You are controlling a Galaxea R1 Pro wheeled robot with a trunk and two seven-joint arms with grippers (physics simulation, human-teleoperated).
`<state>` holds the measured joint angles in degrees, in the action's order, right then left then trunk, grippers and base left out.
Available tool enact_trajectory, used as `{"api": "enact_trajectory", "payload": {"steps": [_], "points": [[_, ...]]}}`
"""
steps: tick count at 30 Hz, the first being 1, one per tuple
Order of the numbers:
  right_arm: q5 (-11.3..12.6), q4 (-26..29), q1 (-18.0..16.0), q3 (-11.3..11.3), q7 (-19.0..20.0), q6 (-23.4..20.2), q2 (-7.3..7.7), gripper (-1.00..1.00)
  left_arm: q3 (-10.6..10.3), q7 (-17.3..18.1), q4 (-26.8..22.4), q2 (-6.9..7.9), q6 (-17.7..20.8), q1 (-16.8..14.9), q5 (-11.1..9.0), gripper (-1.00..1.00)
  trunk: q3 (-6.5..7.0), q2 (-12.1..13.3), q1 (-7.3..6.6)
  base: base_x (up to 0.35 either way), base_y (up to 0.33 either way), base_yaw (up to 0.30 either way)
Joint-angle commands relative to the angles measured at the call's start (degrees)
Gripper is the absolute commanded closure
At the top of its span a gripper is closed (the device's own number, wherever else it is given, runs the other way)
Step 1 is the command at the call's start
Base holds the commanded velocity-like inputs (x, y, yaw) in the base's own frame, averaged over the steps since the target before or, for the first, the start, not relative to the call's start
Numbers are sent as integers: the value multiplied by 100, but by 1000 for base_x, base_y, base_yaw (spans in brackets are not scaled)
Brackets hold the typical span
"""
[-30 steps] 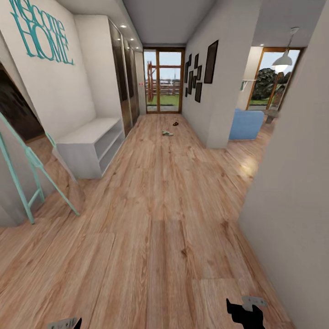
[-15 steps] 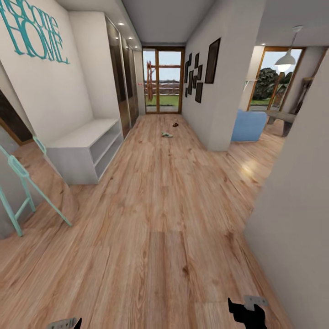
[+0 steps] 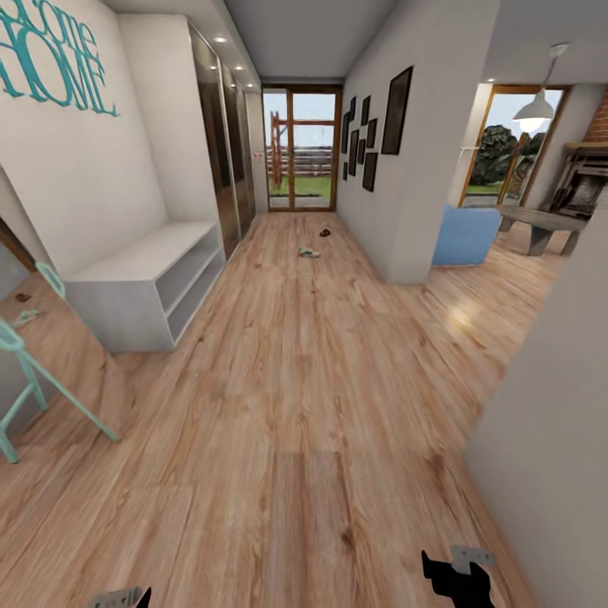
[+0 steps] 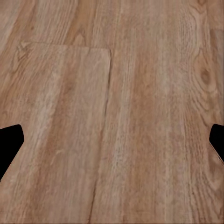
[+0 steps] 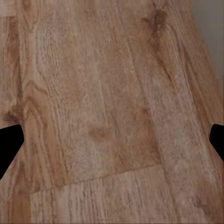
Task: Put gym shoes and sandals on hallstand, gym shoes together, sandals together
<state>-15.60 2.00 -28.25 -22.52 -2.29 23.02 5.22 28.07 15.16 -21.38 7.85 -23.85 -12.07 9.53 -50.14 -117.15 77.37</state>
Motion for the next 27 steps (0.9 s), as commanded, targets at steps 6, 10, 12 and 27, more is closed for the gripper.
{"api": "enact_trajectory", "payload": {"steps": [6, 10, 12, 27], "points": [[-73, -24, -5, -29, -10, 19, -15, -100, 49, 31, 10, -10, -24, -6, 57, -100, -5, -2, 3, 340, 0, 0], [-119, -36, -5, -21, -3, 17, -48, -100, 49, 31, 32, -11, -24, -6, 57, -100, -5, -2, 3, 340, 0, 0], [-147, -38, -5, -19, -2, 16, -61, -100, 49, 31, 56, -11, -24, -6, 60, -100, -5, -2, 3, 340, 0, 0], [-202, -39, -5, -23, -33, 10, -77, -100, 49, 31, 116, -10, -24, -6, 55, -100, -5, -2, 3, 340, 0, 0]]}}
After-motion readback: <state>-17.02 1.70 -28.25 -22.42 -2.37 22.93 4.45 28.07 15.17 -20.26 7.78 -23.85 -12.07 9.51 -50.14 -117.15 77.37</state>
